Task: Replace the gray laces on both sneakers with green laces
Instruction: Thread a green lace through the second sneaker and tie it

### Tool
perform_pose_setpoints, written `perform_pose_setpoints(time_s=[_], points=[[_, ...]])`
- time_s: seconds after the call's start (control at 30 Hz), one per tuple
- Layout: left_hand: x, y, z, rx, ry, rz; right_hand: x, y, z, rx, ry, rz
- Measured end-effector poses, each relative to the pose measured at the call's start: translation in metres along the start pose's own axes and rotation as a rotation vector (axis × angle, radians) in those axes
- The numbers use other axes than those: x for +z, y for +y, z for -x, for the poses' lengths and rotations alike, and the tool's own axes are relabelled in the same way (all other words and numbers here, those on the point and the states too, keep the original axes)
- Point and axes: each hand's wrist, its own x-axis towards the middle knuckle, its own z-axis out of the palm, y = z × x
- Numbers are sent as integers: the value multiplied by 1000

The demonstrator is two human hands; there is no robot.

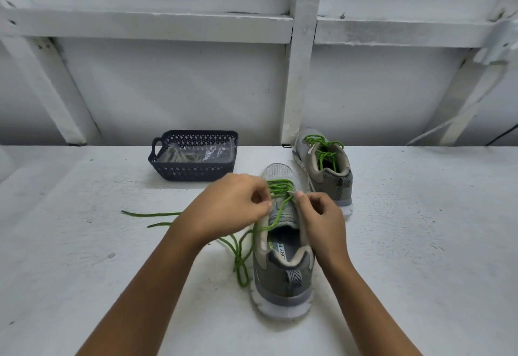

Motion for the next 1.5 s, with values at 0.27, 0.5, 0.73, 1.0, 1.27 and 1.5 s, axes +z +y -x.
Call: perform_pose_setpoints(time_s=[0.27,0.5,0.73,1.0,1.27,1.5], points=[[-44,15,-3,13,-31,930,-4,-37,-3,-180,-93,74],[-61,23,-20,-60,-163,1446,1,-88,14,-404,-707,367],[-34,-4,-36,-153,-17,1431,8,-118,-9,1,-717,-244],[2,-35,-21,-175,-153,1245,13,-132,-76,195,-357,-627],[-2,-41,-24,-208,-38,1167,34,-96,-78,422,-489,-187],[3,-39,-30,-222,-27,1106,40,-90,-58,256,-659,39]])
